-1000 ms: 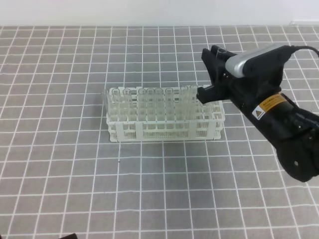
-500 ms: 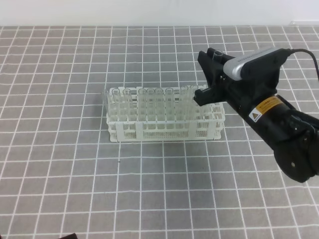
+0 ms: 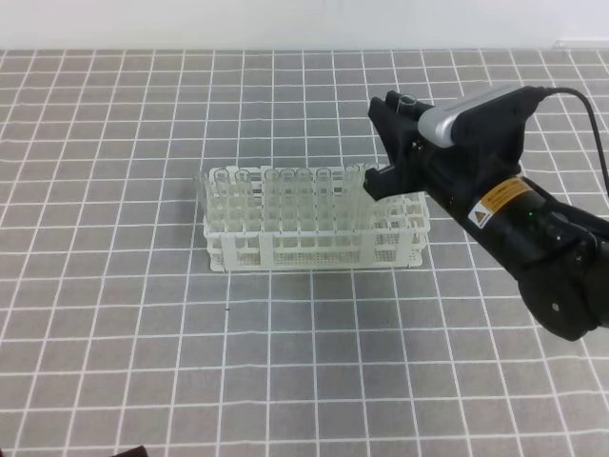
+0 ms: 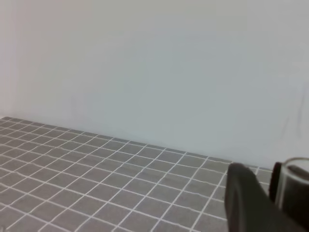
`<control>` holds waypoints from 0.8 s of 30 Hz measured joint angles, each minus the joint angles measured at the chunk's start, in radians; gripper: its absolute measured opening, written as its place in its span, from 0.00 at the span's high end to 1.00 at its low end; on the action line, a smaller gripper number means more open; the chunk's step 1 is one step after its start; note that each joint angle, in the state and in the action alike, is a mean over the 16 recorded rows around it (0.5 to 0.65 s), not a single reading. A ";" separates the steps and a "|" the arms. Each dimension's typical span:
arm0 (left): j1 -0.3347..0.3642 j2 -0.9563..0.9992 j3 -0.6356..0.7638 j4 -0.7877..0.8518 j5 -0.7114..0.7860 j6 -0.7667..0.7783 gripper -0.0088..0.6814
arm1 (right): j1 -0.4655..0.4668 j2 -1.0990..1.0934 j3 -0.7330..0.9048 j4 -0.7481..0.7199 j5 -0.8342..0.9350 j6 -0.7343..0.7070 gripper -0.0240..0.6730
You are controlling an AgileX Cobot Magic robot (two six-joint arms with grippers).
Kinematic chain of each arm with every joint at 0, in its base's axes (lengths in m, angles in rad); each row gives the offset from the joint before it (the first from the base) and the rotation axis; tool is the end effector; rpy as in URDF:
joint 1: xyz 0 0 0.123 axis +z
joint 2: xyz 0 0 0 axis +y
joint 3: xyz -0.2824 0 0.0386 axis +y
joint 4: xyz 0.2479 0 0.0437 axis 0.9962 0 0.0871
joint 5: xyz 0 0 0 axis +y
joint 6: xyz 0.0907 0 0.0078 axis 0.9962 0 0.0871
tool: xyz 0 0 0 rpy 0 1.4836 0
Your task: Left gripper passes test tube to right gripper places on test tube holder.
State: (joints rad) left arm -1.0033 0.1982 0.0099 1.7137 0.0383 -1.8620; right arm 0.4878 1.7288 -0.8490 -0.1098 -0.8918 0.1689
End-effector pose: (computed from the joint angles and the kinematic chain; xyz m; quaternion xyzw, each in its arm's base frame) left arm 0.0421 -0.0594 0.1975 0.2981 0.6846 -0.3502 0.5655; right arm 0.3184 0.1777 0.2412 -0.1605 0.6530 0.2416 0.6996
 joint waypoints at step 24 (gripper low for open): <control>0.000 0.000 -0.001 0.000 -0.002 -0.001 0.99 | 0.000 0.040 -0.002 -0.012 -0.006 0.000 0.85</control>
State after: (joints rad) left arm -1.0032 0.1986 0.0091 1.7138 0.0363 -1.8627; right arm 0.4878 1.7684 -0.8512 -0.1215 -0.8973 0.1685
